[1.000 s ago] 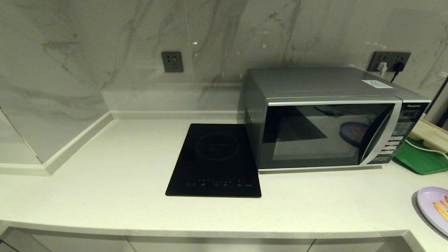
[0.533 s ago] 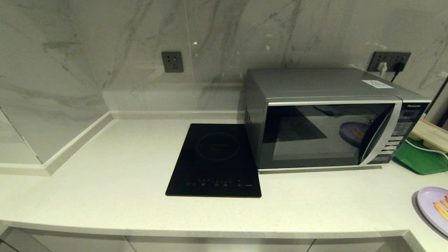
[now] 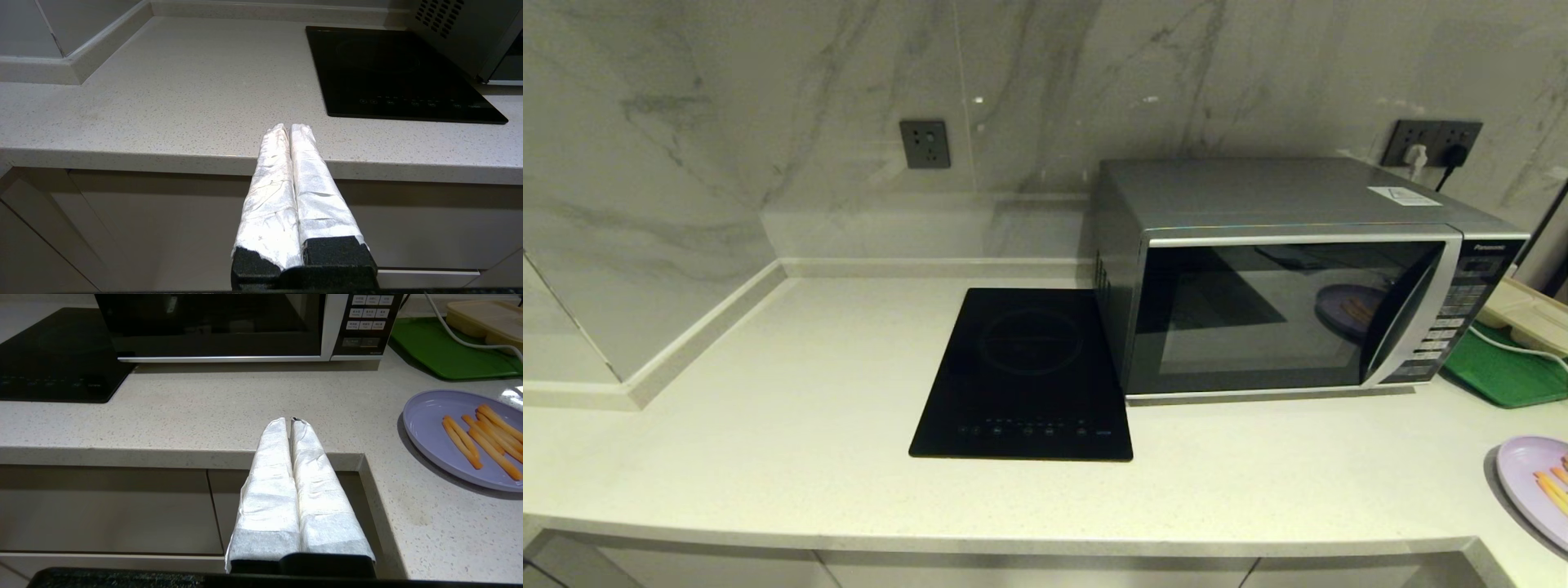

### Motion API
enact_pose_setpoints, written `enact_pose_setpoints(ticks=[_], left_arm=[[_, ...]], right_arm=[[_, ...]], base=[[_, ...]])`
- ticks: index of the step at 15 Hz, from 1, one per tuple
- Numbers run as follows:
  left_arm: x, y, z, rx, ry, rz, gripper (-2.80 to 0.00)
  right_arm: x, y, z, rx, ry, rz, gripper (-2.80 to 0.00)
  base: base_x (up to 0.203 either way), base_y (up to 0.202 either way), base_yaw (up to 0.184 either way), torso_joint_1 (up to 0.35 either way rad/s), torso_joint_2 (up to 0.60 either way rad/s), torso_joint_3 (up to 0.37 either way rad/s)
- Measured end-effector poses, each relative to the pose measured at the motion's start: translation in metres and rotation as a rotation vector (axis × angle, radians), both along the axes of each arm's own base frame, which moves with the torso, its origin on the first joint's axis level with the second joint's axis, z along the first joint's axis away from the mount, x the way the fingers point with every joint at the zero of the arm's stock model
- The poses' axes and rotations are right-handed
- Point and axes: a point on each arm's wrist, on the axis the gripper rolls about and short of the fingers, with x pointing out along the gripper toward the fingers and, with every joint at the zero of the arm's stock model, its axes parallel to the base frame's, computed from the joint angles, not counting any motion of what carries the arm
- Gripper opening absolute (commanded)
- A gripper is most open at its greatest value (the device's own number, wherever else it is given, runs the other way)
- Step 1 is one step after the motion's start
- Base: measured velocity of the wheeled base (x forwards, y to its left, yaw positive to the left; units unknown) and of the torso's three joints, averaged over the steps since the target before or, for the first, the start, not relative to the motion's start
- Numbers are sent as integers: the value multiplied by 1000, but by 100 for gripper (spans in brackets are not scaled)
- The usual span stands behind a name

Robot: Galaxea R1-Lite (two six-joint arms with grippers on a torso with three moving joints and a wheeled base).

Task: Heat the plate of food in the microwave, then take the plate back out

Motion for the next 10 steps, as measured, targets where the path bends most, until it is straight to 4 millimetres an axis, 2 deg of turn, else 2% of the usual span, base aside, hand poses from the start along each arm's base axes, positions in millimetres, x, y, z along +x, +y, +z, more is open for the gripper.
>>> enact_pose_setpoints(ticks=[10], left_arm=[[0, 0, 0, 0, 1, 0, -280]], right_arm=[[1, 0, -2, 1, 8, 0, -280]], base=[[0, 0, 0, 0, 0, 0]])
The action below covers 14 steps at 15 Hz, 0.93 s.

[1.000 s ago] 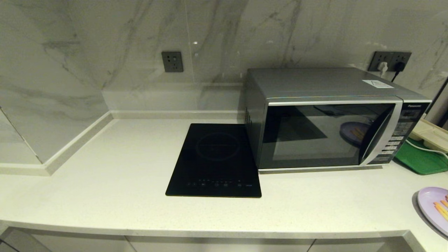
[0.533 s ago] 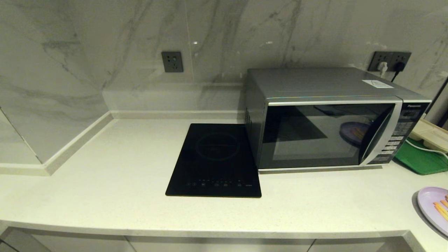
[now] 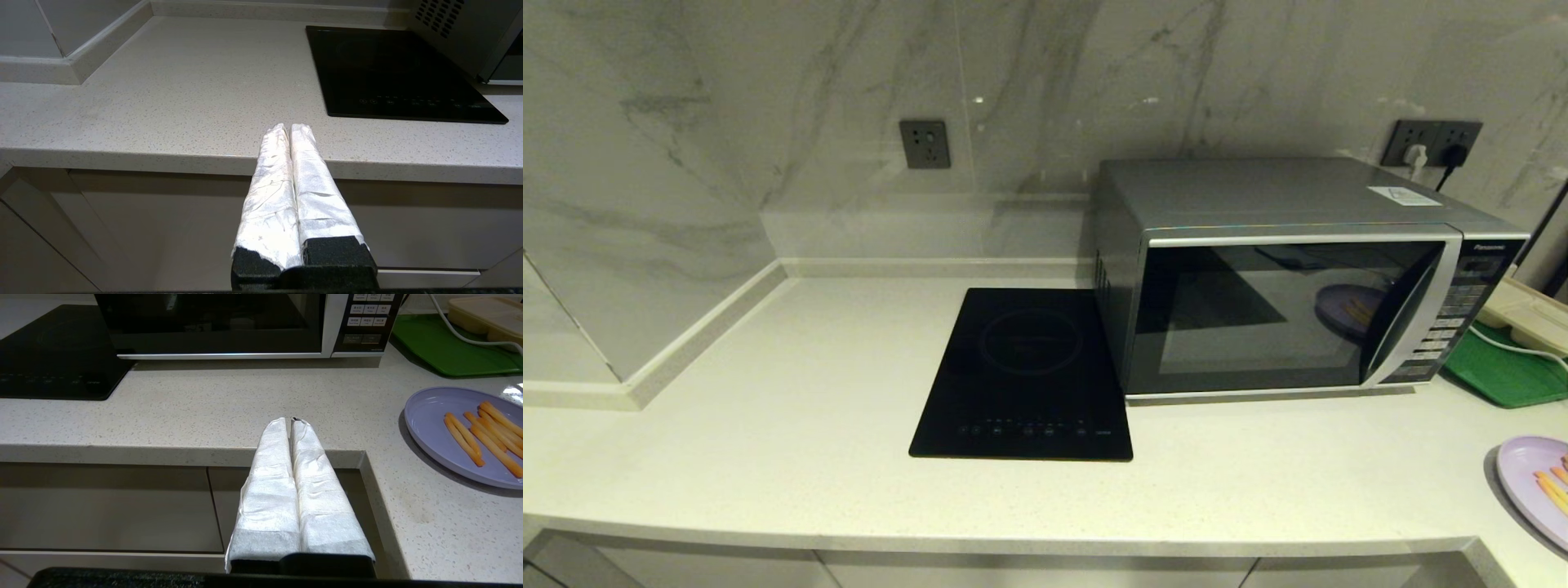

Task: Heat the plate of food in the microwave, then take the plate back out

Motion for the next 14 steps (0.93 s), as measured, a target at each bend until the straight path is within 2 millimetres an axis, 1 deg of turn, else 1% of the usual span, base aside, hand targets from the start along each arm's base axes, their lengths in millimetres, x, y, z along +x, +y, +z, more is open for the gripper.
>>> enact_pose_setpoints(ticks=[14], left_arm=[[0, 0, 0, 0, 0, 0, -280]], right_arm=[[0, 0, 0, 32, -2, -6, -280]], base=[[0, 0, 0, 0, 0, 0]])
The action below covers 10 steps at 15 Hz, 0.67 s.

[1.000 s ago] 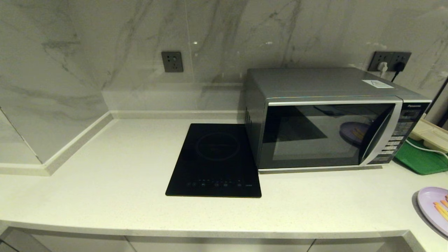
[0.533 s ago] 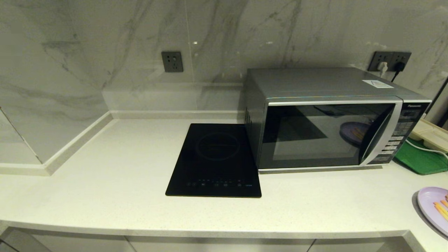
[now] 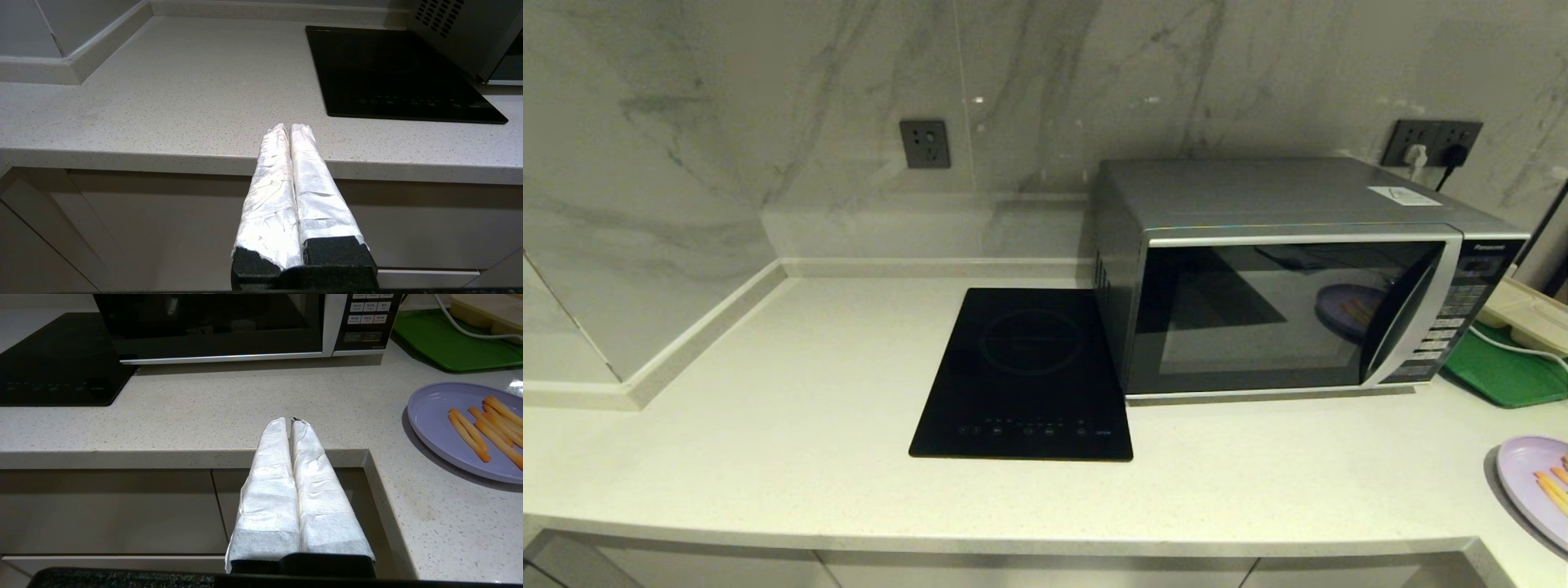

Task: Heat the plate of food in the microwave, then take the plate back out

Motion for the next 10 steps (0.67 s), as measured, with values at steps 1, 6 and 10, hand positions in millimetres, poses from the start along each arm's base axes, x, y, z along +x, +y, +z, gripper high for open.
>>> enact_pose_setpoints(ticks=[1, 6, 10], left_arm=[[0, 0, 0, 0, 1, 0, -280], [0, 0, 0, 0, 0, 0, -280], [0, 0, 0, 0, 0, 0, -280]], right_arm=[[0, 0, 0, 0, 0, 0, -280], [0, 0, 0, 1, -1, 1, -280], [0, 0, 0, 0, -2, 1, -280]], base=[[0, 0, 0, 0, 0, 0], [0, 0, 0, 0, 0, 0], [0, 0, 0, 0, 0, 0]])
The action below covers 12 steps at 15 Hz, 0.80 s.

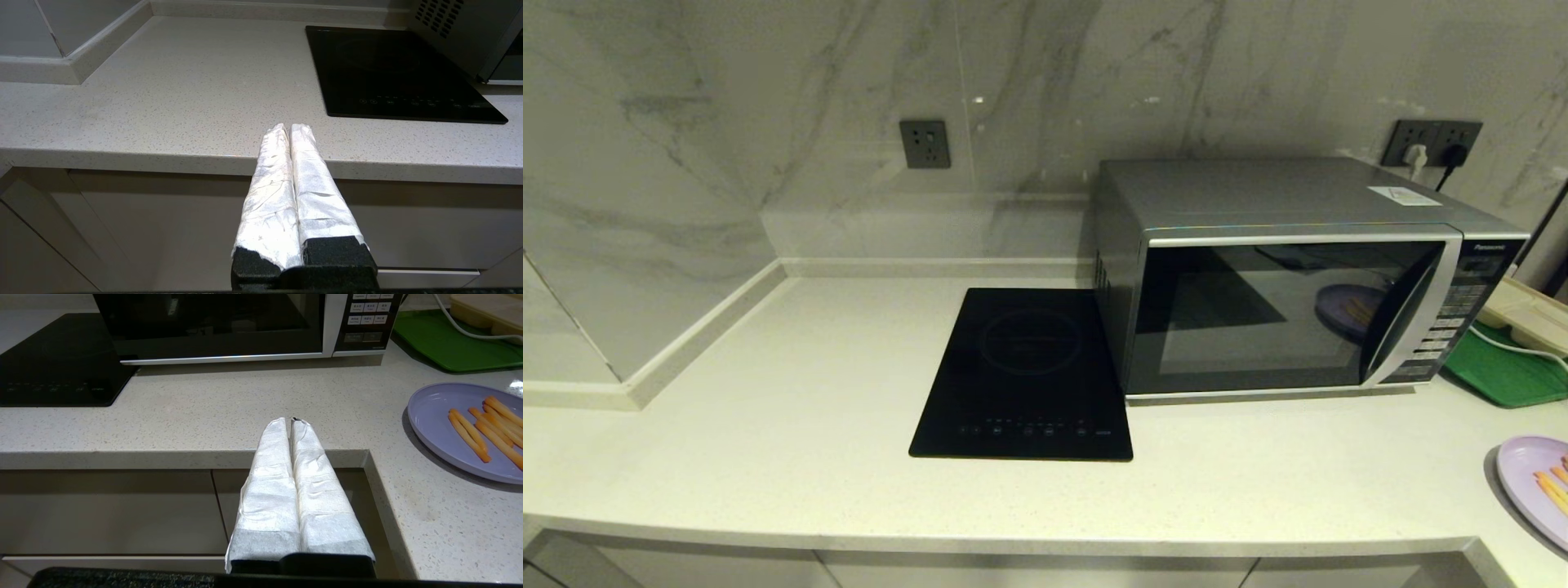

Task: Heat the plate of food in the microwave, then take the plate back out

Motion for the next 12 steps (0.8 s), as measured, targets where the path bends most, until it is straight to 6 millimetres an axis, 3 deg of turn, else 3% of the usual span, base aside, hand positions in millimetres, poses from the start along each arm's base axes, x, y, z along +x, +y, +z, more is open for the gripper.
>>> enact_pose_setpoints(ticks=[12], left_arm=[[0, 0, 0, 0, 0, 0, -280]], right_arm=[[0, 0, 0, 1, 3, -1, -280]], base=[[0, 0, 0, 0, 0, 0]])
